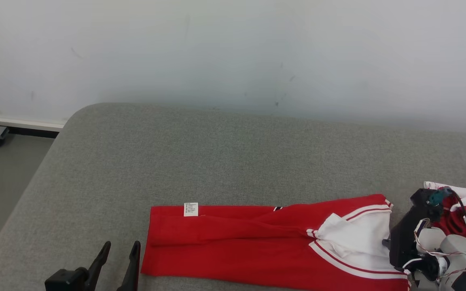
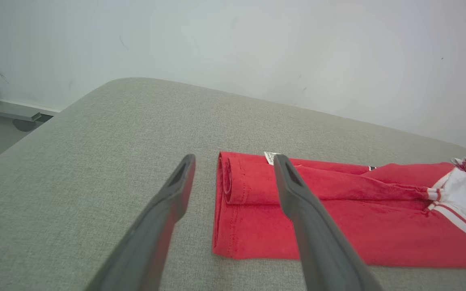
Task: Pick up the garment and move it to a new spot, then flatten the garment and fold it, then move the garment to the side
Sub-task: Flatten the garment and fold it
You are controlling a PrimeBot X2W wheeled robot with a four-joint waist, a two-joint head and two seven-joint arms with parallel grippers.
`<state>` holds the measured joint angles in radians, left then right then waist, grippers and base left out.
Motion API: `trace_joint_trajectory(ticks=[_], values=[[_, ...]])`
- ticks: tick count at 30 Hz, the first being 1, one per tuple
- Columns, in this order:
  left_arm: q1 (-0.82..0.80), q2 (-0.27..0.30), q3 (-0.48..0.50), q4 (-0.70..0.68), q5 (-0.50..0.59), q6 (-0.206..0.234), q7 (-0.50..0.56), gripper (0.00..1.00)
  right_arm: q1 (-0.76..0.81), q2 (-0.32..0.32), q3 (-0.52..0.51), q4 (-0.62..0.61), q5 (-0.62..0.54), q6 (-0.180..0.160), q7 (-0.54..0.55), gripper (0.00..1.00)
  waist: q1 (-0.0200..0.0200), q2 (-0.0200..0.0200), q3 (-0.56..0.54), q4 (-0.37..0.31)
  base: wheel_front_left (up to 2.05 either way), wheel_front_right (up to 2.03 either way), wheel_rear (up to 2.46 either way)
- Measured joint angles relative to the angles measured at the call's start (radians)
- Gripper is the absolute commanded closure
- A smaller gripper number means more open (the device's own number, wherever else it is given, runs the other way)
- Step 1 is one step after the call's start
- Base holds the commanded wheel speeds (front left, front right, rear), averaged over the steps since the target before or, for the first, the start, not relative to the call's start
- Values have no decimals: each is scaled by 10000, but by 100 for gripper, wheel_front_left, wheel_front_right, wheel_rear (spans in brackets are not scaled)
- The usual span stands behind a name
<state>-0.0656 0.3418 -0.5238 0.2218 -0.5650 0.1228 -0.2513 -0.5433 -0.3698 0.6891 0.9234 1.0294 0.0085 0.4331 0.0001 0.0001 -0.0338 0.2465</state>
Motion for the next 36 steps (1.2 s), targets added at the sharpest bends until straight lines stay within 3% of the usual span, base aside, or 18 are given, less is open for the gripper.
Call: trace_joint_trajectory(ticks=[16, 24, 36], values=[[58, -25, 27, 58, 0, 2, 0, 0, -392, -746, -245, 77, -46, 334, -573, 100, 0, 0, -160, -558, 0, 0, 0], [56, -117, -19, 151, 2, 2, 0, 0, -411, -180, -305, -930, 366, 855, -479, 100, 0, 0, -220, -620, 0, 0, 0], [46, -337, -167, 355, 4, 0, 44, 0, -693, 186, 31, -2773, 872, 1060, 554, 100, 0, -2, -436, -369, 0, 0, 0]])
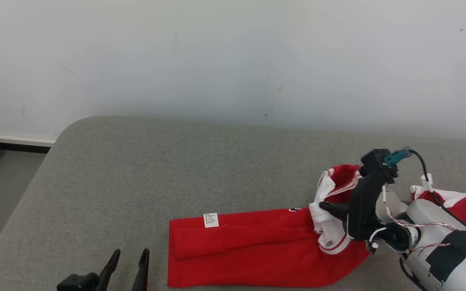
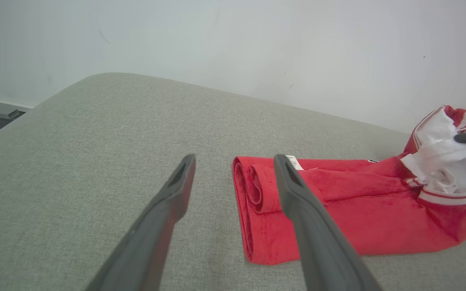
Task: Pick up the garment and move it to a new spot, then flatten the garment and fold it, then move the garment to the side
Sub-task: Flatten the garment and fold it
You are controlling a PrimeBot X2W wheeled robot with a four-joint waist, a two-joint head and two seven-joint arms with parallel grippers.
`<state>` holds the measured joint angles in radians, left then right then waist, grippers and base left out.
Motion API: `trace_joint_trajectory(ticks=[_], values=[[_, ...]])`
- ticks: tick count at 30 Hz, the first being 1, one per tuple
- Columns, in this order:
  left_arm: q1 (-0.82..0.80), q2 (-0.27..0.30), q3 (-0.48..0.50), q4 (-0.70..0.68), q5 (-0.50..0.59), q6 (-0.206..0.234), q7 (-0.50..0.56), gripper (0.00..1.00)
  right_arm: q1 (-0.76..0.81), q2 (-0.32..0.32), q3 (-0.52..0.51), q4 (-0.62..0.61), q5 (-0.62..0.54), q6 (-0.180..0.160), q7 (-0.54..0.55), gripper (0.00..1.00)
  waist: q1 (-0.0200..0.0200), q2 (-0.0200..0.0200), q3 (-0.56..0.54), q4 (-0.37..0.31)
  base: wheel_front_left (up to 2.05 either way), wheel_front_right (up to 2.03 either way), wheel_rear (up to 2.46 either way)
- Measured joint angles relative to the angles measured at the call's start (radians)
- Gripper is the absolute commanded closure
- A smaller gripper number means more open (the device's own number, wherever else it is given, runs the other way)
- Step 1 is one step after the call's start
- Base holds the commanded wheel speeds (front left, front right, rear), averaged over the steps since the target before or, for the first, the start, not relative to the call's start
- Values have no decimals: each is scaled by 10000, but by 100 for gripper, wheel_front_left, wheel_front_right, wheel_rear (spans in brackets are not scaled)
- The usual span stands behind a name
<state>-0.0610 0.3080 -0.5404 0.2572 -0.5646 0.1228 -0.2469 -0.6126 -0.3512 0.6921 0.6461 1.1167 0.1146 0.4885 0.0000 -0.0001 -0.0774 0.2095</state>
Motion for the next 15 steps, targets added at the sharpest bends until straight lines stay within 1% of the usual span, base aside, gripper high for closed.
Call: trace_joint_trajectory(ticks=[5, 11, 15], values=[[-2, -61, -86, 81, 0, -2, 2, 0, -47, 198, 138, -648, 215, 0, 518, 100, -2, 0, -57, 162, 0, 0, 0], [-47, -215, -209, 148, 13, -12, 17, 0, -123, 606, 370, -1012, 437, -2, 1099, 100, -1, 0, -75, 381, 0, 0, 0], [-99, -301, -311, 209, 27, -96, 84, 0, -134, 909, 462, -1009, 514, -186, 1377, 100, -2, 1, -65, 558, 0, 0, 0]])
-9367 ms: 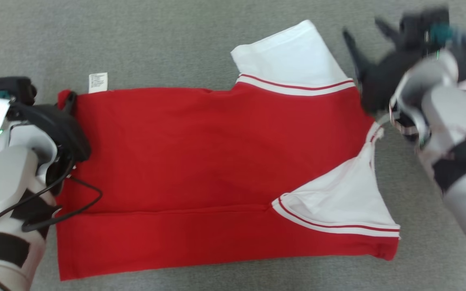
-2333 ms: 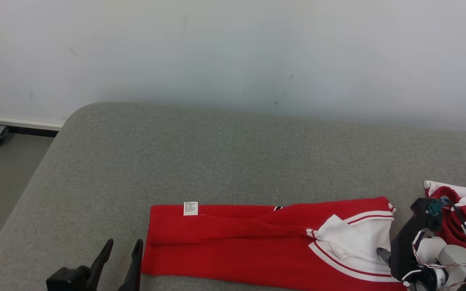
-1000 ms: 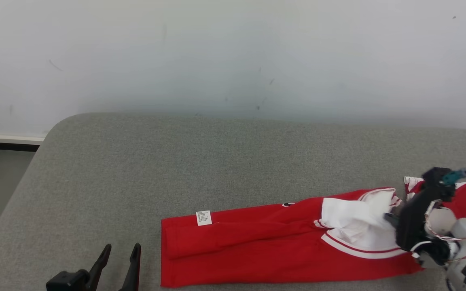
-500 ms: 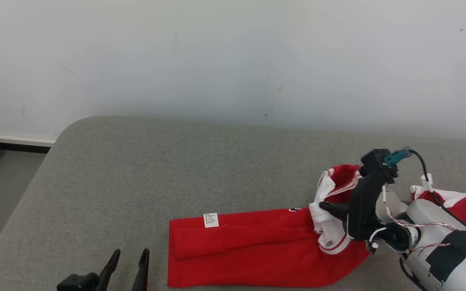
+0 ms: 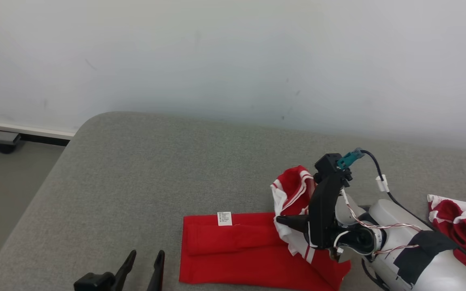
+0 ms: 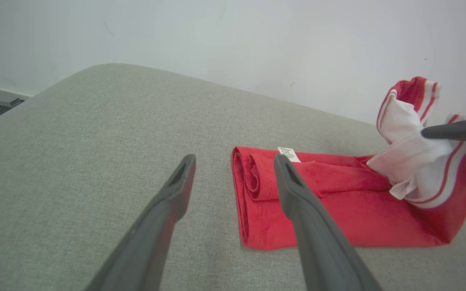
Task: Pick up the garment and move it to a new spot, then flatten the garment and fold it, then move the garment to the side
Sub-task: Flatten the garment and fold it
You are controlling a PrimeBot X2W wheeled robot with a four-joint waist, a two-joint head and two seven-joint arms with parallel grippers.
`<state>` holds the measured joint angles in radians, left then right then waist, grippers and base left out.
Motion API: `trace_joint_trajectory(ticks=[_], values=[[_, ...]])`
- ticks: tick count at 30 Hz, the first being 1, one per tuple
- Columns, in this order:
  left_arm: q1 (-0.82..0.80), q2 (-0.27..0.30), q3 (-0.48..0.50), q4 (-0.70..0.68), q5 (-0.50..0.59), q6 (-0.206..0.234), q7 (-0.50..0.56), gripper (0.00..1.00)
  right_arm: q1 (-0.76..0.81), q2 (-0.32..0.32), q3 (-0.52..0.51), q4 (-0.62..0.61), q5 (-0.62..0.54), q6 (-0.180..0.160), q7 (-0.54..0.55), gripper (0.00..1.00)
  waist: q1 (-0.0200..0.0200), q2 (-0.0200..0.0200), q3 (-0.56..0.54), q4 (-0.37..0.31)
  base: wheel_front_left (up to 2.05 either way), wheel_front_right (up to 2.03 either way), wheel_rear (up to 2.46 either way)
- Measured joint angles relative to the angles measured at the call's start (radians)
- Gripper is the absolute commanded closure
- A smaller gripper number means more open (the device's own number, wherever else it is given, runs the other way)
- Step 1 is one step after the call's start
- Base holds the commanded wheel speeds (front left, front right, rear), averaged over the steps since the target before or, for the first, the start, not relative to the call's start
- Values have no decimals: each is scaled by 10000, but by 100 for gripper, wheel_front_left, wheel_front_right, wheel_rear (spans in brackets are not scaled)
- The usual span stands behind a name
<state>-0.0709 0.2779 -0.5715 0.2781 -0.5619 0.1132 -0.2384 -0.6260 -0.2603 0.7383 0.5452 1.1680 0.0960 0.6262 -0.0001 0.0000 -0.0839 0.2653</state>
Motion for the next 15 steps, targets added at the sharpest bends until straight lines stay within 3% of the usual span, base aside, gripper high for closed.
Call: trace_joint_trajectory(ticks=[15], values=[[-402, -397, -307, 280, 84, -178, 92, 0, -293, 1093, -105, 322, 541, -669, 343, 100, 0, 0, 116, 828, 0, 0, 0]])
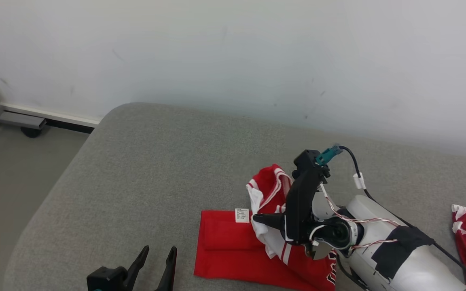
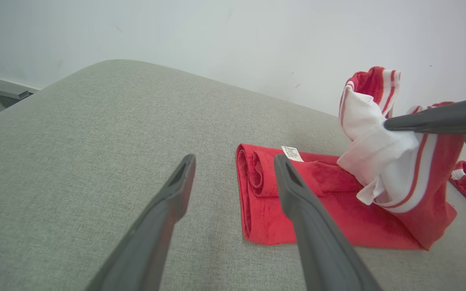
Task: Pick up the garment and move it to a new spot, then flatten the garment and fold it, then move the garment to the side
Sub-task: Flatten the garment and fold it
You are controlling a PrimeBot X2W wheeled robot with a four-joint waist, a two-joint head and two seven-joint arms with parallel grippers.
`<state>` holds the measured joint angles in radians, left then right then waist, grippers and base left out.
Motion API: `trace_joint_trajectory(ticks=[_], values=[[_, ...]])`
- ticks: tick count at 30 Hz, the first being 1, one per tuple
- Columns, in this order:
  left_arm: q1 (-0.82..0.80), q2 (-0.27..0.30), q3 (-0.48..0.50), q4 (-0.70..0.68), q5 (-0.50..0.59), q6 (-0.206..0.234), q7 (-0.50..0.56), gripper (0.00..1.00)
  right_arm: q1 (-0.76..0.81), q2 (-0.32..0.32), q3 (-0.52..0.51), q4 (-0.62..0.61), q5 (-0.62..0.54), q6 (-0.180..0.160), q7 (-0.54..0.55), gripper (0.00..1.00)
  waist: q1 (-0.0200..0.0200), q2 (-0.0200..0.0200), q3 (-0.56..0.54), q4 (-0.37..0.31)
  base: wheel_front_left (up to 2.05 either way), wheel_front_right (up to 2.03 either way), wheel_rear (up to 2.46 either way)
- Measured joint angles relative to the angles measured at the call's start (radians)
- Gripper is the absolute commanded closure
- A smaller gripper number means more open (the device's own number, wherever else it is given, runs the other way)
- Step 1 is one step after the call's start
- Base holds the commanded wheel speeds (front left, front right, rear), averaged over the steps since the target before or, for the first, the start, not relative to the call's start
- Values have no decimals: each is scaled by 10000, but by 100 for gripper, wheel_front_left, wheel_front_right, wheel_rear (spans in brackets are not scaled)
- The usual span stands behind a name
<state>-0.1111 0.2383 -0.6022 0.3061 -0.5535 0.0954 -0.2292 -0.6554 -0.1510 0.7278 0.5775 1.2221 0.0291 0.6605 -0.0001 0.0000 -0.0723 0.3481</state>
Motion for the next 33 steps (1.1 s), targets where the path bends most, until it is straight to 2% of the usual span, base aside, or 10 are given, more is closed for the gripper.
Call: trace_joint_trajectory(ticks=[14, 25, 33], values=[[-556, -253, -153, 201, 0, -178, 0, 0, -123, 454, -42, 993, 17, -393, -136, 100, 2, 1, 342, 440, 0, 0, 0], [-682, -408, -153, 491, 0, -253, -2, 0, -360, 679, -4, 1707, 84, -374, -431, 100, 2, 0, 518, 804, 0, 0, 0], [-802, -491, -165, 685, 0, -255, -2, 0, -362, 756, 107, 2067, 86, -184, -571, 100, 2, 0, 489, 913, 0, 0, 0]])
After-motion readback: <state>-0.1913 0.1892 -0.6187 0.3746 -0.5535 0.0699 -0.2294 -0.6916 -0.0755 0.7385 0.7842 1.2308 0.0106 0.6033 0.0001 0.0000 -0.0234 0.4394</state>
